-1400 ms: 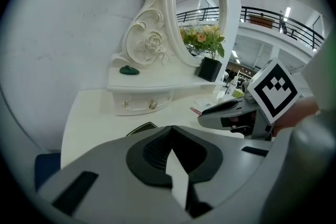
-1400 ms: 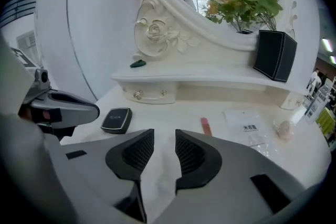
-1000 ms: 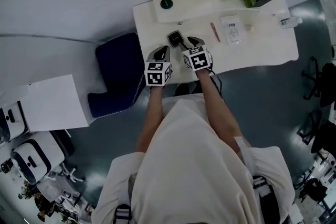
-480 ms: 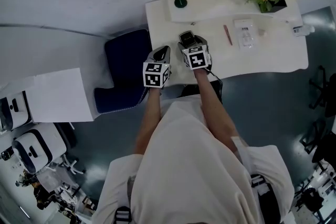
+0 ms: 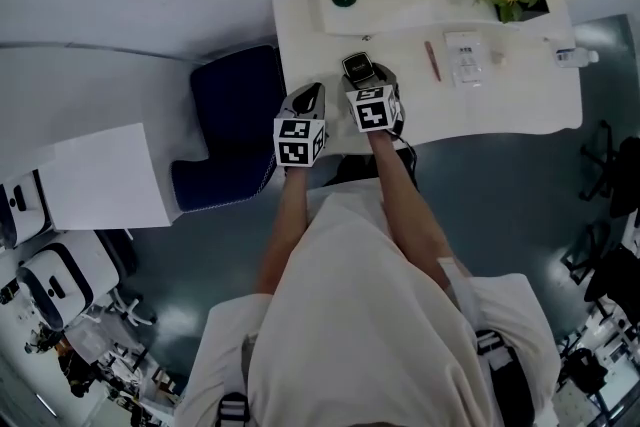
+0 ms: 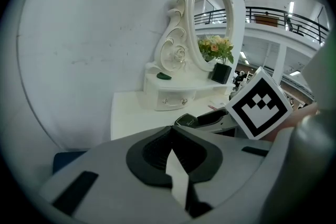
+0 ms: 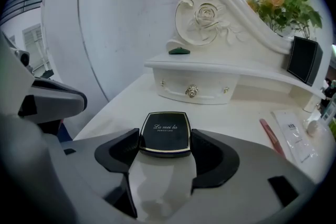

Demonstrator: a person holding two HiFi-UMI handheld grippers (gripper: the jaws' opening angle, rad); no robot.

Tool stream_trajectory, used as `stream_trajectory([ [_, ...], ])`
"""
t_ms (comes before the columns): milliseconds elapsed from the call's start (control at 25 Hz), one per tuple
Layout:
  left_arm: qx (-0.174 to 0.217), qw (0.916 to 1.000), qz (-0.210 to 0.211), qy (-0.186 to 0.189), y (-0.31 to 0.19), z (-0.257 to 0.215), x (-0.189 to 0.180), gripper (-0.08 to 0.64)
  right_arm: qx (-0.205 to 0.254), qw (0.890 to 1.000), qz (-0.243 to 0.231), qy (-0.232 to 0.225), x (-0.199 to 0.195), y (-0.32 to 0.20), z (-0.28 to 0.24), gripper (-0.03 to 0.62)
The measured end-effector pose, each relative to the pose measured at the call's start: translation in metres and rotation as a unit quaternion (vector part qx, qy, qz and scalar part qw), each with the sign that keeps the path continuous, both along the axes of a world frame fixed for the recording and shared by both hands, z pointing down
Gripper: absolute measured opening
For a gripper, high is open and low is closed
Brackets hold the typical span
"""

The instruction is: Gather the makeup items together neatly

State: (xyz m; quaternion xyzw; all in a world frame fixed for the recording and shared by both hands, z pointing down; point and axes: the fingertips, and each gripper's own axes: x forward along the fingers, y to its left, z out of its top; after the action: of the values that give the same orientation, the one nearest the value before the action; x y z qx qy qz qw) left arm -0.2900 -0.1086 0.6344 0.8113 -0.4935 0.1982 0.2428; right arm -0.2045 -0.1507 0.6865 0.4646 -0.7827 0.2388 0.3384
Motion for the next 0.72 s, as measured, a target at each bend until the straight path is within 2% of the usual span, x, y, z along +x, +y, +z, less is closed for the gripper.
stream_trajectory([
  [480, 0.023, 0.9996, -0.012, 0.013, -0.013, -0.011, 0.039, 0.014, 0.030, 0.997, 0.065, -0.003, 0.074, -0.003, -0.016, 0.324],
  [720, 0.032, 0.9994, -0.008, 0.003, -0.013, -0.018, 0.061, 0.014, 0.022, 0.996, 0.086, 0.000, 0.112, -0.001, -0.011, 0.324],
])
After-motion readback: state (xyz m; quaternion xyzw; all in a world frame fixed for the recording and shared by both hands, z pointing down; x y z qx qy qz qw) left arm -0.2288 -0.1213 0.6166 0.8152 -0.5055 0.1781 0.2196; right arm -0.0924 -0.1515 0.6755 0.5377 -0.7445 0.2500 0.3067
